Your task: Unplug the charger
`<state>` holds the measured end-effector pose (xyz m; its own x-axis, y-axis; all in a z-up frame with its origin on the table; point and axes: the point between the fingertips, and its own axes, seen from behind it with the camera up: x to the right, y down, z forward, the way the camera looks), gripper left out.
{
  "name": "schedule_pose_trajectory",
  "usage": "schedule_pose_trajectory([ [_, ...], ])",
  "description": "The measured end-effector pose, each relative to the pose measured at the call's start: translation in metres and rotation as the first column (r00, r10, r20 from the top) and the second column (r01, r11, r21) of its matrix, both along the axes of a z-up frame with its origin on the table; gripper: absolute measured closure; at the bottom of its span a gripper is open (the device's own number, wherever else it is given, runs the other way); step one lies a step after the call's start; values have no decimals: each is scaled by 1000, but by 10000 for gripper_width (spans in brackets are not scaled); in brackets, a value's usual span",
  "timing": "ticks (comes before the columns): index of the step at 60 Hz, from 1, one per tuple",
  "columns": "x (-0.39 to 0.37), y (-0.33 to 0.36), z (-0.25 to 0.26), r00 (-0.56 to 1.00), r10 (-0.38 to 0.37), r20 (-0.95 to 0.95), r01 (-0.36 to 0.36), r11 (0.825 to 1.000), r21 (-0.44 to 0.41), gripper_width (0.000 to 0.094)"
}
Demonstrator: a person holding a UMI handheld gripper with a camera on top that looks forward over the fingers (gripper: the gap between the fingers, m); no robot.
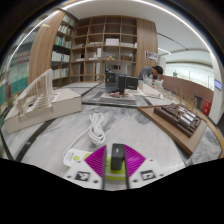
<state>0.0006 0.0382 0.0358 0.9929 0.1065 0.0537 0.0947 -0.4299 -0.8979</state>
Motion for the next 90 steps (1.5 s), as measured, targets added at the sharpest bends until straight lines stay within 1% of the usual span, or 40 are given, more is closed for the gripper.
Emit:
schedule_pose_trajectory([
  [1, 6, 2, -3, 1000, -19, 20, 19, 1000, -1, 719],
  [2, 5, 3, -3, 1000, -23, 20, 23, 1000, 12, 787],
  [5, 4, 2, -1, 999, -37, -18, 38, 998, 42, 816],
  [8, 3, 1, 1, 999, -39, -7, 39, 997, 72, 842],
  [12, 5, 3, 0, 999, -40, -15, 41, 997, 65, 872],
  [18, 4, 2, 2, 999, -39, -7, 40, 998, 57, 883],
  [19, 4, 2, 6, 999, -34, -11, 35, 997, 63, 883],
  [20, 4, 2, 17, 999, -26, -20, 28, 996, 87, 883],
  [22, 0, -3, 53, 1000, -3, -26, 8, 986, 164, 883],
  [24, 6, -4, 101, 1000, 0, -9, 3, 961, 276, 883],
  [26, 17, -11, 143, 1000, -26, 16, 18, 934, 357, 883],
  [27, 22, -14, 159, 999, -36, 19, 26, 924, 381, 883],
  [29, 29, -19, 186, 999, -41, 0, 37, 912, 409, 884],
  [32, 40, -26, 206, 998, -39, -46, 54, 908, 415, 884],
  [35, 59, -27, 205, 997, -57, -49, 72, 914, 399, 885],
  [37, 73, -27, 201, 996, -81, -35, 88, 923, 374, 885],
  [39, 85, -26, 187, 995, -102, -23, 104, 936, 336, 886],
  [42, 100, -25, 149, 993, -115, -34, 120, 956, 266, 885],
  [44, 108, -28, 128, 993, -112, -41, 118, 971, 210, 885],
  [48, 115, -30, 74, 993, -115, -31, 118, 988, 101, 884],
  [52, 121, -36, 29, 994, -110, -13, 110, 994, -5, 879],
  [55, 120, -41, 4, 994, -105, -8, 104, 992, -77, 871],
  [59, 123, -42, -12, 994, -110, -16, 107, 989, -105, 860],
  [63, 127, -42, -19, 993, -117, 7, 117, 984, -131, 832],
  [66, 130, -39, -28, 992, -126, 15, 127, 983, -133, 806],
  [70, 129, -37, -32, 992, -120, 22, 122, 983, -140, 761],
  [71, 129, -37, -31, 993, -116, 23, 118, 982, -147, 733],
  [72, 129, -38, -32, 993, -113, 25, 115, 982, -152, 675],
  [73, 129, -39, -32, 994, -110, 25, 113, 981, -157, 557],
  [74, 129, -39, -33, 994, -111, 27, 113, 980, -162, 505],
  [75, 130, -40, -33, 993, -111, 30, 115, 980, -164, 426],
  [76, 131, -41, -33, 993, -110, 33, 114, 979, -166, 380],
  [77, 131, -42, -32, 993, -109, 38, 113, 980, -166, 296],
  [80, 129, -45, -27, 994, -99, 54, 106, 981, -164, 131],
  [83, 129, -52, -19, 993, -90, 72, 100, 982, -158, 78],
  [90, 121, -80, 8, 995, -65, 78, 74, 989, -127, 88],
])
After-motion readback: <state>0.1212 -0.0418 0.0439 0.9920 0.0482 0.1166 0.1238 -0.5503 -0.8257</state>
